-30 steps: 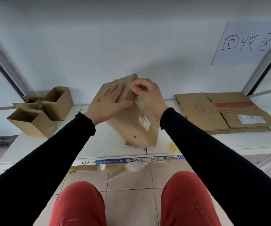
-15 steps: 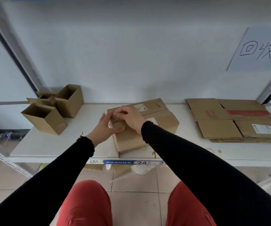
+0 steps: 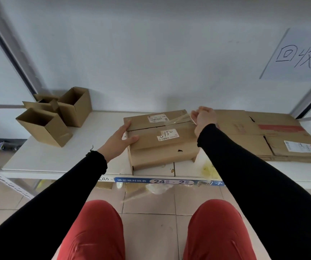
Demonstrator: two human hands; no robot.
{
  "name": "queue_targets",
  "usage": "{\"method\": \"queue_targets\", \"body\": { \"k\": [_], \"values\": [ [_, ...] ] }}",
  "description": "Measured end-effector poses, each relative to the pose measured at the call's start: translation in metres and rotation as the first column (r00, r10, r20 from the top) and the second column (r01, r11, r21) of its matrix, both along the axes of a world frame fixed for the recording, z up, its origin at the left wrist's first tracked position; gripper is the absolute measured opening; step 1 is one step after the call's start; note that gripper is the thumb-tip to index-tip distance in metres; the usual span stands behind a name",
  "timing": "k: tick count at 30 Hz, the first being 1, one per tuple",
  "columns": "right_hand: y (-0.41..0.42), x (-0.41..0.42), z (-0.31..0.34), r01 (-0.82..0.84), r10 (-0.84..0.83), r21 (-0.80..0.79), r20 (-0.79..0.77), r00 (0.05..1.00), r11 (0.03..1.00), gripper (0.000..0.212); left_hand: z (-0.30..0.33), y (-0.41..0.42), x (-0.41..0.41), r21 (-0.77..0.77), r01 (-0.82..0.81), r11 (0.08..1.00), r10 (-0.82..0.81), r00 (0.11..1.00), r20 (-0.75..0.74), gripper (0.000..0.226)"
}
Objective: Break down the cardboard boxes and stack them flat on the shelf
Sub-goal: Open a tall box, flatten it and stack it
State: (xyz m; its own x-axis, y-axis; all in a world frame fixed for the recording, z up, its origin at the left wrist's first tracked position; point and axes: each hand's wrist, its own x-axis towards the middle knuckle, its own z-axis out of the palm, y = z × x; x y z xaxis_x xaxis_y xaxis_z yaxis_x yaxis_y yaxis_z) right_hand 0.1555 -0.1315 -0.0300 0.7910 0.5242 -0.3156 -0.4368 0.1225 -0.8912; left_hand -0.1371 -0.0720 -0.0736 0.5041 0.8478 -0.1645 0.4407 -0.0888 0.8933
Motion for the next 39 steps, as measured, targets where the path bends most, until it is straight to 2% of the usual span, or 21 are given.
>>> {"method": "queue_targets", "body": {
  "k": [1, 2, 4, 7, 8, 10, 14, 17, 18, 19, 20, 21, 23, 24, 25, 27, 29, 31, 33, 35, 39],
  "values": [
    [0.000, 0.000, -0.004, -0.086, 0.100, -0.079, 0.203, 0.974, 0.993, 0.025, 0.001, 0.000, 0.001, 0.021, 0.000, 1.000, 0.000, 0.999, -0.032, 0.075],
    [0.000, -0.006, -0.006, -0.181, 0.244, -0.187, 0.411, 0.878, 0.966, 0.025, 0.003, 0.000, 0.002, 0.059, -0.004, 0.998, 0.009, 0.996, -0.085, 0.076],
    [0.000, -0.022, -0.012, -0.318, 0.518, -0.409, 0.670, 0.532, 0.856, 0.021, 0.007, 0.003, 0.006, 0.181, 0.012, 0.983, 0.029, 0.975, -0.219, 0.075],
    [0.001, -0.044, -0.019, -0.291, 0.711, -0.671, 0.702, 0.048, 0.682, 0.018, 0.015, 0.009, 0.013, 0.355, 0.155, 0.922, -0.014, 0.929, -0.370, 0.065],
    [0.002, -0.048, -0.022, -0.204, 0.722, -0.717, 0.690, -0.063, 0.667, 0.025, 0.017, 0.010, 0.018, 0.381, 0.213, 0.900, -0.045, 0.914, -0.404, 0.064],
    [0.006, -0.048, -0.028, -0.056, 0.718, -0.732, 0.678, -0.158, 0.679, 0.037, 0.019, 0.007, 0.031, 0.393, 0.304, 0.868, -0.097, 0.879, -0.466, 0.062],
    [0.005, -0.047, -0.032, 0.006, 0.649, -0.658, 0.740, -0.177, 0.753, 0.023, 0.008, -0.005, 0.043, 0.429, 0.322, 0.844, -0.042, 0.837, -0.546, 0.069],
    [0.000, -0.045, -0.032, 0.031, 0.599, -0.609, 0.769, -0.224, 0.793, 0.022, 0.003, -0.009, 0.043, 0.469, 0.304, 0.829, 0.003, 0.837, -0.547, 0.077],
    [-0.002, -0.044, -0.031, 0.033, 0.600, -0.606, 0.775, -0.199, 0.794, 0.023, 0.003, -0.010, 0.044, 0.476, 0.307, 0.824, 0.004, 0.837, -0.547, 0.077],
    [-0.001, -0.039, -0.032, 0.019, 0.594, -0.596, 0.797, -0.109, 0.803, 0.023, 0.003, -0.010, 0.045, 0.477, 0.312, 0.822, 0.002, 0.835, -0.550, 0.076],
    [-0.003, -0.033, -0.031, -0.014, 0.563, -0.563, 0.824, 0.054, 0.826, 0.023, 0.004, -0.010, 0.045, 0.474, 0.316, 0.822, 0.000, 0.833, -0.554, 0.076],
    [-0.004, -0.025, -0.031, -0.055, 0.485, -0.490, 0.830, 0.276, 0.870, 0.023, 0.003, -0.009, 0.045, 0.472, 0.314, 0.823, 0.000, 0.833, -0.554, 0.075],
    [-0.010, 0.000, -0.026, -0.050, 0.243, -0.294, 0.668, 0.703, 0.954, 0.018, 0.002, -0.008, 0.043, 0.477, 0.308, 0.823, 0.005, 0.837, -0.548, 0.076],
    [-0.016, 0.011, -0.022, -0.021, 0.144, -0.231, 0.532, 0.834, 0.973, 0.015, 0.001, -0.007, 0.043, 0.480, 0.309, 0.821, 0.004, 0.837, -0.547, 0.076],
    [-0.021, 0.022, -0.021, 0.007, 0.078, -0.193, 0.429, 0.900, 0.981, 0.014, 0.000, -0.007, 0.043, 0.480, 0.312, 0.820, 0.002, 0.837, -0.547, 0.076],
    [-0.030, 0.035, -0.023, 0.002, 0.055, -0.163, 0.344, 0.937, 0.987, 0.015, 0.000, -0.006, 0.045, 0.477, 0.314, 0.821, -0.002, 0.837, -0.547, 0.077],
    [-0.034, 0.036, -0.025, -0.034, 0.091, -0.158, 0.374, 0.923, 0.987, 0.002, -0.001, -0.006, 0.048, 0.477, 0.309, 0.823, 0.000, 0.839, -0.544, 0.077],
    [-0.037, 0.028, -0.025, -0.063, 0.178, -0.222, 0.552, 0.815, 0.973, 0.017, -0.002, -0.005, 0.049, 0.476, 0.305, 0.825, 0.000, 0.842, -0.540, 0.077],
    [-0.038, 0.019, -0.025, -0.073, 0.368, -0.400, 0.738, 0.566, 0.914, 0.012, -0.003, -0.004, 0.048, 0.473, 0.302, 0.828, 0.001, 0.842, -0.540, 0.077],
    [-0.037, 0.011, -0.022, -0.022, 0.509, -0.529, 0.803, 0.311, 0.848, 0.013, -0.003, -0.003, 0.046, 0.469, 0.298, 0.831, 0.003, 0.841, -0.541, 0.078],
    [-0.032, 0.009, -0.026, 0.066, 0.598, -0.596, 0.802, -0.008, 0.800, 0.034, -0.003, -0.004, 0.046, 0.469, 0.298, 0.831, 0.005, 0.840, -0.542, 0.077]
  ]
}}
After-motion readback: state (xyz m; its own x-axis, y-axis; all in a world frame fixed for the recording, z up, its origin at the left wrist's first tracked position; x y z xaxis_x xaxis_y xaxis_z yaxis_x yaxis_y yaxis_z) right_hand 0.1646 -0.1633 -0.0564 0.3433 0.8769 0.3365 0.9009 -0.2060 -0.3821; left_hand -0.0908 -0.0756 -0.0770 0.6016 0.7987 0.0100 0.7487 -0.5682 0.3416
